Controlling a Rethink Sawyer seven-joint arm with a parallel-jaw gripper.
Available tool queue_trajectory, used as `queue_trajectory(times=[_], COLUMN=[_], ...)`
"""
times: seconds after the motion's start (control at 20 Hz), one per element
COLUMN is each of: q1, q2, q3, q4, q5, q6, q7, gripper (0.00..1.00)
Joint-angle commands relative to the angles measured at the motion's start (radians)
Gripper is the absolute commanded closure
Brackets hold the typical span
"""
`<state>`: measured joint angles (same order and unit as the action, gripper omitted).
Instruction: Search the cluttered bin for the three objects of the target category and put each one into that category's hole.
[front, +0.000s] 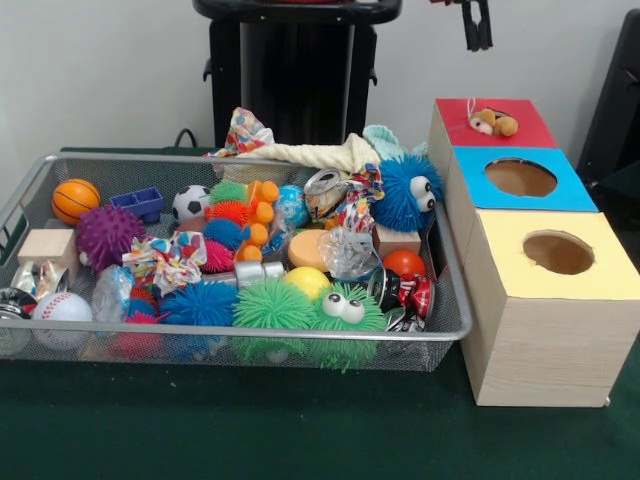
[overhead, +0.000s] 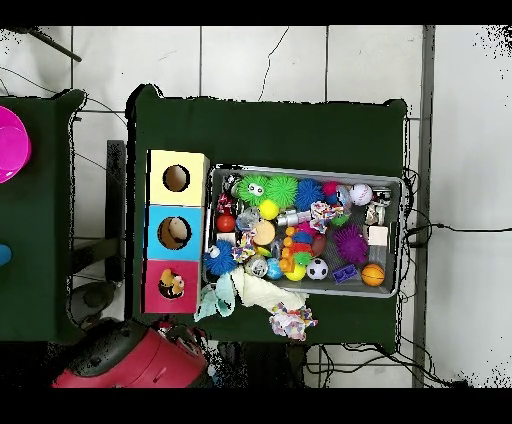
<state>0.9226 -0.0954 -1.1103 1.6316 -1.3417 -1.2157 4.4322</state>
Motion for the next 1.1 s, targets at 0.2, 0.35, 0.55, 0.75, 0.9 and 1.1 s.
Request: queue_trajectory(times=[0.2, 0.35, 0.55, 0.75, 0.9, 1.1], q1=[-0.035, -0.035, -0.028, -0.025, -0.025, -0.030], q2=[-0.033, -0.042, -0.034, -0.039, -0.036, -0.020], q3=[0.102, 0.130, 0.140, 0.171, 0.203, 0.248], q4=[-0.090, -0.094, -0.104, -0.104, -0.110, -0.127], q5=[0.081, 0.074, 0.069, 0.061, 0.055, 0.046], q6=[0.055, 0.098, 0.136, 0.192, 0.255, 0.356], q7=[0.338, 0.334, 0.327, 0.323, 0.320, 0.315], gripper=[1.00, 1.00, 1.00, 1.00, 1.00, 1.00])
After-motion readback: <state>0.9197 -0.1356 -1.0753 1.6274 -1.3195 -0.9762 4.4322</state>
